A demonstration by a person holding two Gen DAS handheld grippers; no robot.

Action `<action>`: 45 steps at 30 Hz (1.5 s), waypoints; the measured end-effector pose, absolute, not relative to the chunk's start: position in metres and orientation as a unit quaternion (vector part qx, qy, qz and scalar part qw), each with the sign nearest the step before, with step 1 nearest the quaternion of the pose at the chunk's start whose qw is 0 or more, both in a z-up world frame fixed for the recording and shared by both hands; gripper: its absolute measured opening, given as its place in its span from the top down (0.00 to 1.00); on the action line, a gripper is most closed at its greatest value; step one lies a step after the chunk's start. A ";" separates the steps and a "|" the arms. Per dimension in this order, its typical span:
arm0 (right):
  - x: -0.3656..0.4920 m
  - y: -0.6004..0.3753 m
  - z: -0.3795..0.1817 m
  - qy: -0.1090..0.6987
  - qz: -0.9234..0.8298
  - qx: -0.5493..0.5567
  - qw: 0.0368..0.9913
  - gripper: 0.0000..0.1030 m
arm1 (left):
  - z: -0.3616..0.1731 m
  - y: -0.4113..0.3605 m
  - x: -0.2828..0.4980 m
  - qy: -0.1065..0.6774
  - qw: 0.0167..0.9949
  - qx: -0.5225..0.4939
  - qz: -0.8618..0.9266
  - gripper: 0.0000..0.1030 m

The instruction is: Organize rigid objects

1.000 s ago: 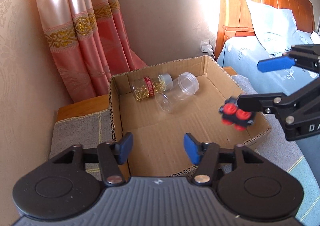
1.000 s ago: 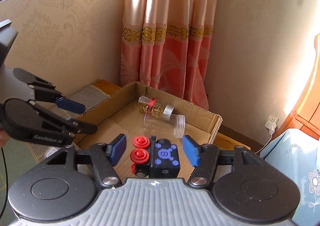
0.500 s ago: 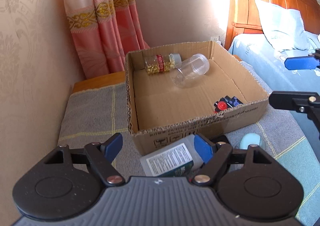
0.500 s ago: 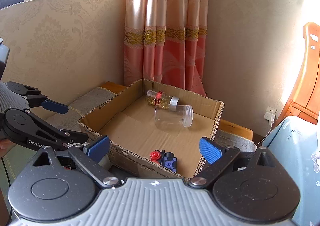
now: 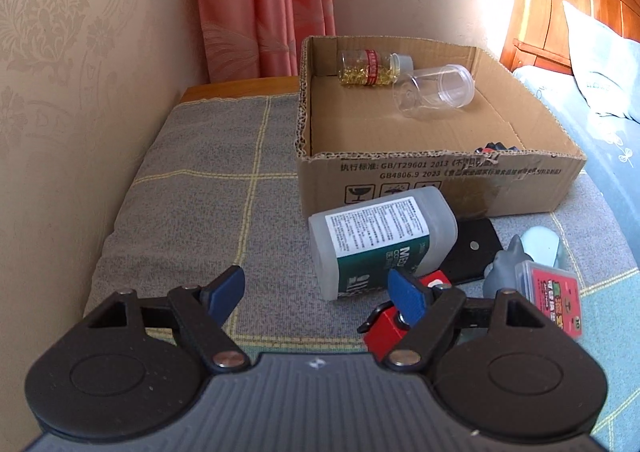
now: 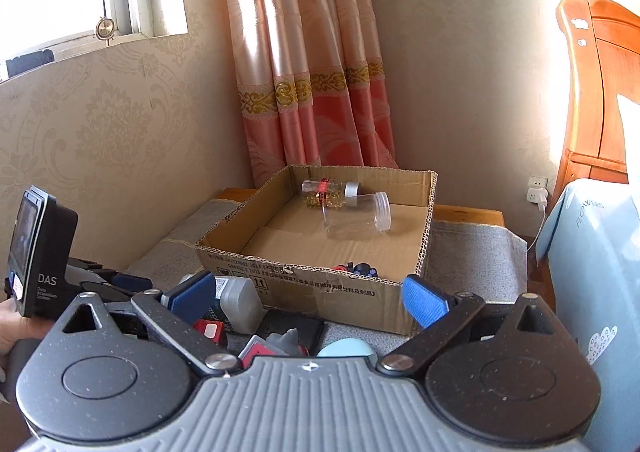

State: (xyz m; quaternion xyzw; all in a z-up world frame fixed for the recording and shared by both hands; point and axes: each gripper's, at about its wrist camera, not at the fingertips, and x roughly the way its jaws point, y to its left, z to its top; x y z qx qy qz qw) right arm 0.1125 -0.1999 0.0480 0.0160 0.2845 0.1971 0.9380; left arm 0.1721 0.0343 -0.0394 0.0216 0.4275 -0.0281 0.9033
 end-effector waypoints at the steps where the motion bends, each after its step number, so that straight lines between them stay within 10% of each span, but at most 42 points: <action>1: 0.111 -0.199 0.048 0.285 0.198 0.015 0.938 0.00 | -0.041 0.033 0.171 0.430 0.902 0.023 -0.031 0.23; 21: 0.099 -0.182 0.017 0.341 0.199 -0.067 0.916 0.00 | -0.055 -0.001 0.117 0.417 0.883 0.086 -0.200 0.23; 45: 0.108 -0.175 0.001 0.412 0.177 -0.083 0.890 0.00 | -0.064 -0.012 0.126 0.416 0.864 0.126 -0.255 0.51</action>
